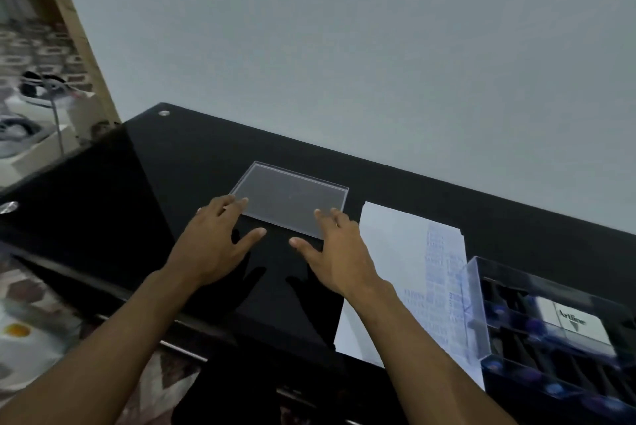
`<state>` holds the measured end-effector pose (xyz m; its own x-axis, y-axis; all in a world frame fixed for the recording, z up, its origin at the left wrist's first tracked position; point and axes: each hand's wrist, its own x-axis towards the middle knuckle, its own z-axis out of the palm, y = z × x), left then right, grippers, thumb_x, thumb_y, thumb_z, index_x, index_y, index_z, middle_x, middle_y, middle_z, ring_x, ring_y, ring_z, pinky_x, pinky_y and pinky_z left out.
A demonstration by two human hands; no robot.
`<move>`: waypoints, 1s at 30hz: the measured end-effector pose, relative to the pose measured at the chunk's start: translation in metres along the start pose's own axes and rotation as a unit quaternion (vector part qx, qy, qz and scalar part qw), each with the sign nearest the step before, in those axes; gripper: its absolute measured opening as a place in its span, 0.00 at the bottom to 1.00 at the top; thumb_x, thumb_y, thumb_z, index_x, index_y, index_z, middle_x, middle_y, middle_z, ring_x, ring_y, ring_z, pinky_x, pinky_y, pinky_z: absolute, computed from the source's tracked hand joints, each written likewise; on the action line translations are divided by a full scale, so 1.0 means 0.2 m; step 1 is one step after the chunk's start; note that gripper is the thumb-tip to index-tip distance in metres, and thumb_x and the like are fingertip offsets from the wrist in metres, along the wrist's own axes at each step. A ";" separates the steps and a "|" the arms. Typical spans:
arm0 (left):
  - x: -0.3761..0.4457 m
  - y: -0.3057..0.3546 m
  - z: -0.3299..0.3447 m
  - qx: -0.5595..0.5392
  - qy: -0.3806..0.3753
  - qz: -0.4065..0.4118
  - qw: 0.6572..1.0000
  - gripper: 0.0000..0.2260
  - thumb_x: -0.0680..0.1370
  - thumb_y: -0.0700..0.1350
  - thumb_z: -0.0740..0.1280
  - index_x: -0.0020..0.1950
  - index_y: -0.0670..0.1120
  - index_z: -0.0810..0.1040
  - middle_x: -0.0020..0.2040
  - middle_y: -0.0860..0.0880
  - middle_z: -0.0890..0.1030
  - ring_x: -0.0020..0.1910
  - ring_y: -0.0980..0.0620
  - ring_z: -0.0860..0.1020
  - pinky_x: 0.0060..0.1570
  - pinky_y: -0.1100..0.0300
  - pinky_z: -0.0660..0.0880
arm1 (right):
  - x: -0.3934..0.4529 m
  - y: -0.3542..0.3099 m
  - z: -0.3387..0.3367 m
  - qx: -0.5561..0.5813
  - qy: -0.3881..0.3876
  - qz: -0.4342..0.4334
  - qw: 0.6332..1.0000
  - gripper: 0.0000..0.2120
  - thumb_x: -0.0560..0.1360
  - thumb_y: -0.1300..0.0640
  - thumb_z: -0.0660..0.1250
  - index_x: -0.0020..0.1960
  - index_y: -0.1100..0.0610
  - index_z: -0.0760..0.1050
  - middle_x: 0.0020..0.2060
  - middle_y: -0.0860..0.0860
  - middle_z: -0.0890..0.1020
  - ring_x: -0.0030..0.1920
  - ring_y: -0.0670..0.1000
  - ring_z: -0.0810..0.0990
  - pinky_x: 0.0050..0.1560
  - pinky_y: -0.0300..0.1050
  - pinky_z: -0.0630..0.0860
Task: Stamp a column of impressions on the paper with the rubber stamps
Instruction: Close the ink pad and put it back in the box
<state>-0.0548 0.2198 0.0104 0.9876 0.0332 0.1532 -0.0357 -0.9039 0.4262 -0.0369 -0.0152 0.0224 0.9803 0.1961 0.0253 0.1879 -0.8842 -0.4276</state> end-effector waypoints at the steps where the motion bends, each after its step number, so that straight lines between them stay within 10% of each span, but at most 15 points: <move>1: 0.03 -0.03 0.01 -0.004 -0.004 -0.007 1.000 0.36 0.76 0.71 0.58 0.78 0.52 0.64 0.76 0.48 0.65 0.74 0.45 0.67 0.70 0.45 0.70 | 0.04 0.00 0.01 -0.003 0.000 0.006 1.000 0.40 0.74 0.27 0.56 0.78 0.48 0.56 0.79 0.52 0.56 0.77 0.56 0.55 0.72 0.55 0.64; 19: 0.47 -0.21 0.23 0.060 -0.040 -0.025 0.997 0.37 0.74 0.75 0.48 0.78 0.57 0.64 0.79 0.42 0.62 0.80 0.43 0.55 0.77 0.37 0.48 | 0.34 0.06 0.20 -0.085 0.002 0.037 0.996 0.41 0.74 0.24 0.45 0.79 0.48 0.56 0.79 0.59 0.51 0.79 0.62 0.46 0.77 0.60 0.48; 30: 0.40 -0.01 0.10 -0.059 0.009 -0.088 0.994 0.31 0.74 0.60 0.73 0.73 0.49 0.73 0.68 0.43 0.68 0.69 0.44 0.64 0.62 0.49 0.72 | 0.26 0.00 0.17 0.028 0.105 0.065 0.992 0.25 0.80 0.39 0.57 0.70 0.54 0.73 0.77 0.55 0.60 0.76 0.57 0.54 0.72 0.53 0.65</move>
<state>0.0276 0.2155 0.0035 0.9774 0.1945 0.0823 0.1185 -0.8276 0.5487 0.0130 0.0087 -0.0064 0.9882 -0.0163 0.1523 0.0611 -0.8697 -0.4898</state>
